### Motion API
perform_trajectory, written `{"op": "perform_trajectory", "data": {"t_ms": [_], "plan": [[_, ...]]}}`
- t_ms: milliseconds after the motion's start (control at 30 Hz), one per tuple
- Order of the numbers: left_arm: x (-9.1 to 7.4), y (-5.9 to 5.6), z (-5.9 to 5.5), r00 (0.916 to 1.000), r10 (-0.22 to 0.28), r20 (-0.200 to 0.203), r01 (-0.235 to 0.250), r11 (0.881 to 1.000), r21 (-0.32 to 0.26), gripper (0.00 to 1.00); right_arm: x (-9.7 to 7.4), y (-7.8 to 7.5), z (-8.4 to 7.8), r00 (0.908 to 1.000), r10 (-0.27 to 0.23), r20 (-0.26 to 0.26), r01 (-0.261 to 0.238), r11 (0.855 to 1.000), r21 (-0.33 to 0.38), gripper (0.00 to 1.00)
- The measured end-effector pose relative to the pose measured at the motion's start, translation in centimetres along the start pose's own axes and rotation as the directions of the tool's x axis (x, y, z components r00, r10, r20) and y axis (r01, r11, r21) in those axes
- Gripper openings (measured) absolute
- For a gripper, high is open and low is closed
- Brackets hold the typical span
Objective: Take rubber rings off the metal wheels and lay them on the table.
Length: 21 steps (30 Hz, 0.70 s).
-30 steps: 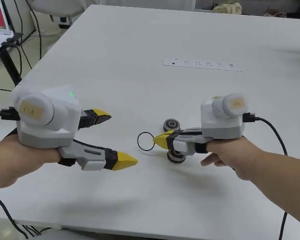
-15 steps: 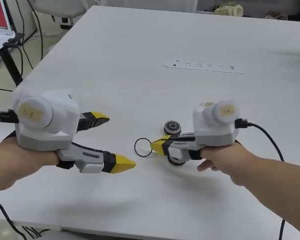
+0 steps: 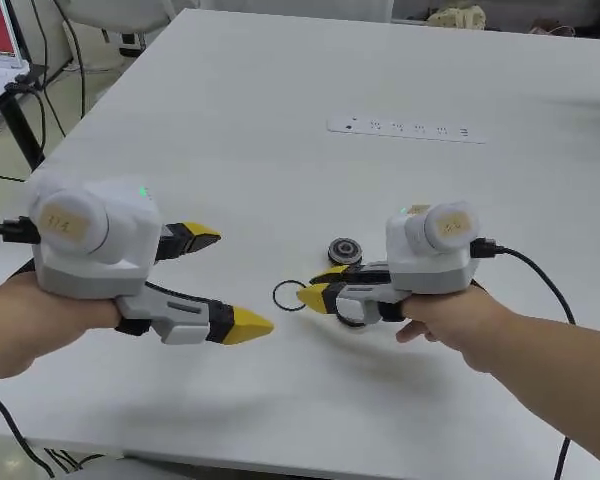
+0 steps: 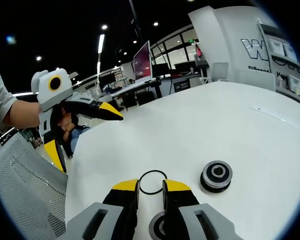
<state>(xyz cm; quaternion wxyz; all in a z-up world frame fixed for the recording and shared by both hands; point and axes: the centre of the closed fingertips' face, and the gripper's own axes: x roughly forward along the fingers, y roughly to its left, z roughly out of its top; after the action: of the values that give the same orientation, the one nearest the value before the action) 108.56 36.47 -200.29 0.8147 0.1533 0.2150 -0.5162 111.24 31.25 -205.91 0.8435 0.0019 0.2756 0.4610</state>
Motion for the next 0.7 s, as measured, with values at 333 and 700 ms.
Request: {"op": "perform_trajectory", "data": {"t_ms": [333, 700], "plan": [[0.4, -0.1, 0.3, 1.0, -0.008, -0.002, 0.008, 1.0, 0.001, 0.73, -1.2, 0.4, 1.2, 0.999, 0.012, 0.044, -0.011, 1.0, -0.01, 0.2], [1.3, -0.2, 1.5, 0.9996, -0.026, 0.008, 0.026, 1.0, 0.016, 0.72, -2.9, 0.0, 1.8, 0.9975, 0.01, 0.07, -0.008, 0.999, -0.032, 0.23]]}}
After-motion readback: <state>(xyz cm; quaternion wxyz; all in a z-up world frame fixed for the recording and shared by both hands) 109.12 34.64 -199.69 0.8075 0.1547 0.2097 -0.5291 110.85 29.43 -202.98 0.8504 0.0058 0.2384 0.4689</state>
